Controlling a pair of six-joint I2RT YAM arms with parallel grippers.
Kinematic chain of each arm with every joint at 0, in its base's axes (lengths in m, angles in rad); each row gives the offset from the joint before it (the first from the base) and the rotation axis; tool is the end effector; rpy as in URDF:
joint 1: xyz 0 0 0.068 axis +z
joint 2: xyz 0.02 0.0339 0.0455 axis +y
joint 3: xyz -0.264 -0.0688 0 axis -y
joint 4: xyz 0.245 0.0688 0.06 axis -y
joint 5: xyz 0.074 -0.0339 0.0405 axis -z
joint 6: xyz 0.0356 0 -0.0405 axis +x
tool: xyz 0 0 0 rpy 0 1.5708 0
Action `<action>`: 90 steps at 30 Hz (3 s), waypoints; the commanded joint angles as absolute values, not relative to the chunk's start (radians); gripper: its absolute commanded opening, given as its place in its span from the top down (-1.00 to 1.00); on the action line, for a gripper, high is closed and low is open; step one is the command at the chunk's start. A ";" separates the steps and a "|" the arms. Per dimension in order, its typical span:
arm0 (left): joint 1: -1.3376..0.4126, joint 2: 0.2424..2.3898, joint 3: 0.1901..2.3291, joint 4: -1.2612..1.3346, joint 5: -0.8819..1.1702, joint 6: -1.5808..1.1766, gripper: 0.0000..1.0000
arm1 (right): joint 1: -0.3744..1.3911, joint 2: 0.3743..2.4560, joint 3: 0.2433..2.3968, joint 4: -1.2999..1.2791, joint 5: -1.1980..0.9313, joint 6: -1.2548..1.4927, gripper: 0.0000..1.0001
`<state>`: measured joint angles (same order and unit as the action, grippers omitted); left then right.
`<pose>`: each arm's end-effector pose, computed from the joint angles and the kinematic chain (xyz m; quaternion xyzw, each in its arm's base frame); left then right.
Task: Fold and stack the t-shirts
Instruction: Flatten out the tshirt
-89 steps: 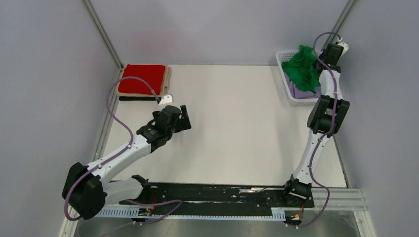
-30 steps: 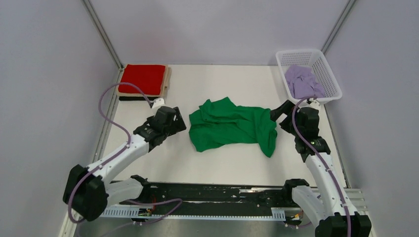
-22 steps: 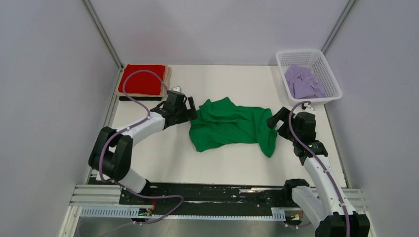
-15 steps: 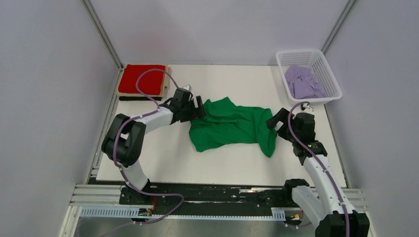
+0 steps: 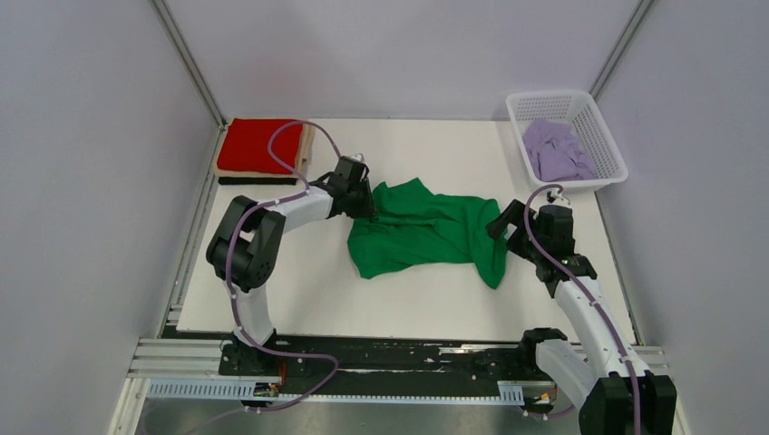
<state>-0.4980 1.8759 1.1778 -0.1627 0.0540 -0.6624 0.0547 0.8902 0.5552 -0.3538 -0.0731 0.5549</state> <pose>0.3478 -0.1913 0.1707 -0.0676 0.9349 -0.2116 0.2767 0.1891 0.0130 0.2252 0.2086 0.8795 0.1595 0.3970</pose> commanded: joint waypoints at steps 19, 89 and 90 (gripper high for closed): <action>-0.523 1.332 0.914 -0.306 -0.233 -0.608 1.00 | 0.540 1.051 0.678 -0.416 0.301 0.600 -0.70; -0.521 1.233 0.916 -0.500 -0.286 -0.663 -0.50 | 0.638 0.892 0.627 -0.727 0.481 0.909 -0.21; -0.521 1.252 0.935 -0.532 -0.292 -0.665 -0.72 | 0.633 0.897 0.643 -0.744 0.490 0.903 -0.54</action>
